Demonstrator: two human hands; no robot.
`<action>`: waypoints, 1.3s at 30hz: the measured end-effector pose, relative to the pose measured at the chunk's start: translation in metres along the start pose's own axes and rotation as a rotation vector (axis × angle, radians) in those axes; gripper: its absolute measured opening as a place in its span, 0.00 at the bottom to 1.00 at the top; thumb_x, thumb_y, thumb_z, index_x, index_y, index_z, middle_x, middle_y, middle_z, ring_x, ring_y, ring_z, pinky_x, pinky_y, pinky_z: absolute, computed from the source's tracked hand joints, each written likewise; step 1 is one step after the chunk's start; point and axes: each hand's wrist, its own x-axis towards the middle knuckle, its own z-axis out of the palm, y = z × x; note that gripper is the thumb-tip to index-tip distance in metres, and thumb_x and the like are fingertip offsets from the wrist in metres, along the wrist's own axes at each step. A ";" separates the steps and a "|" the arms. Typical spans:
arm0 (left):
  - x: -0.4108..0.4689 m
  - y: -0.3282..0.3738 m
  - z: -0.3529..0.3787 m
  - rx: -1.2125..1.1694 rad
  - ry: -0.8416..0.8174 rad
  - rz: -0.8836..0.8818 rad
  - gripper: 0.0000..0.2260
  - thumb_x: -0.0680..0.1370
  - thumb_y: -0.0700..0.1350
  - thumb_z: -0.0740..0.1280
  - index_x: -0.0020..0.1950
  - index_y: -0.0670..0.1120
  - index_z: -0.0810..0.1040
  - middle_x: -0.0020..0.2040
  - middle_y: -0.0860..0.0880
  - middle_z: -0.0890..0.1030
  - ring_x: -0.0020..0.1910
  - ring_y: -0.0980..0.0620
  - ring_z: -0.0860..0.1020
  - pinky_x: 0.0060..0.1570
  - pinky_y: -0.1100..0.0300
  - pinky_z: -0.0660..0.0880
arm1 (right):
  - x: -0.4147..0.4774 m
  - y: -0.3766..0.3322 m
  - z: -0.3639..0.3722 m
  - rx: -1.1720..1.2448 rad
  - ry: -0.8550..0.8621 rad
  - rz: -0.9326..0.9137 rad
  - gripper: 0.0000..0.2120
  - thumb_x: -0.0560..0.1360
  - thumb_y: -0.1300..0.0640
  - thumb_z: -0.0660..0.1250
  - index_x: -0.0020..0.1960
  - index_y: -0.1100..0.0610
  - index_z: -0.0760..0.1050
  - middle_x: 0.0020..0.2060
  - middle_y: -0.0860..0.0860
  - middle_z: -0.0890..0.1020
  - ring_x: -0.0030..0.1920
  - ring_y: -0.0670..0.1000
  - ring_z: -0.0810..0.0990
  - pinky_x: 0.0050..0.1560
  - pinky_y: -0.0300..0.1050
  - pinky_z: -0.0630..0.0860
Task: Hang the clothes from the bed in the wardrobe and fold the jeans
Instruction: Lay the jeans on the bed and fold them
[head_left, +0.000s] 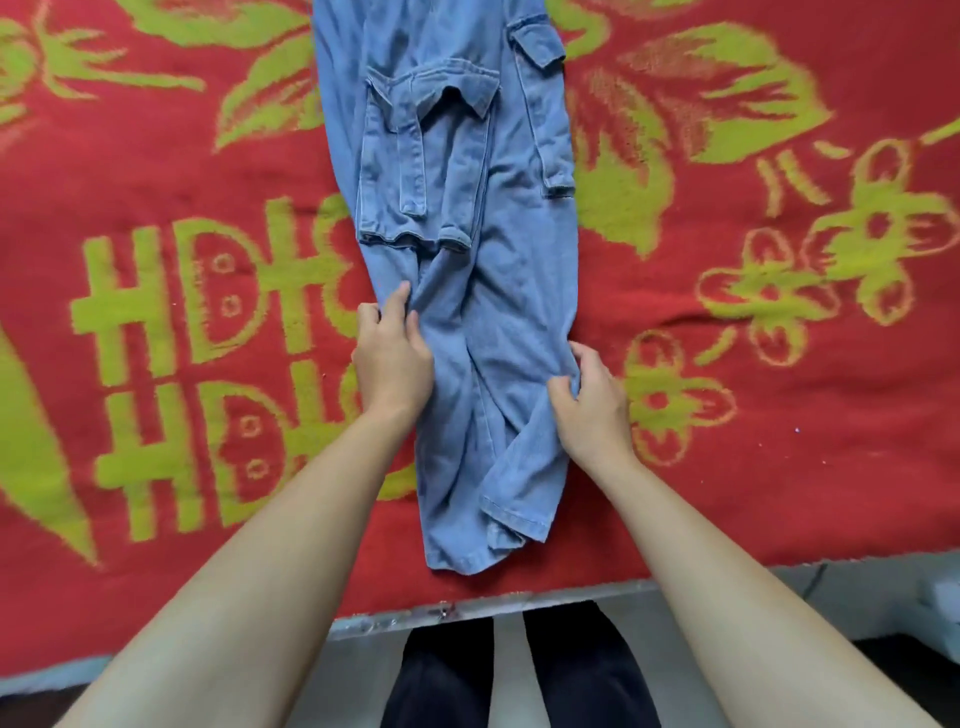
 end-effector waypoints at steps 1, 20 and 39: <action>-0.013 -0.009 -0.004 0.000 -0.014 -0.010 0.18 0.81 0.42 0.62 0.71 0.46 0.73 0.55 0.40 0.74 0.49 0.40 0.75 0.51 0.53 0.68 | -0.006 0.001 0.000 -0.049 -0.040 0.001 0.15 0.75 0.58 0.63 0.61 0.53 0.77 0.49 0.52 0.82 0.52 0.56 0.79 0.48 0.44 0.69; 0.015 0.008 -0.041 0.050 -0.193 -0.180 0.34 0.78 0.59 0.65 0.78 0.44 0.57 0.75 0.43 0.63 0.74 0.43 0.61 0.71 0.49 0.60 | 0.045 -0.032 -0.006 -0.181 -0.116 0.128 0.35 0.78 0.51 0.65 0.80 0.52 0.53 0.65 0.57 0.78 0.65 0.61 0.75 0.63 0.50 0.70; -0.011 -0.023 -0.030 0.357 -0.311 -0.003 0.12 0.75 0.46 0.60 0.55 0.49 0.79 0.52 0.40 0.82 0.55 0.37 0.76 0.46 0.51 0.70 | 0.032 -0.036 -0.039 -0.368 -0.143 0.160 0.16 0.79 0.52 0.59 0.60 0.60 0.74 0.61 0.62 0.77 0.63 0.62 0.75 0.63 0.53 0.70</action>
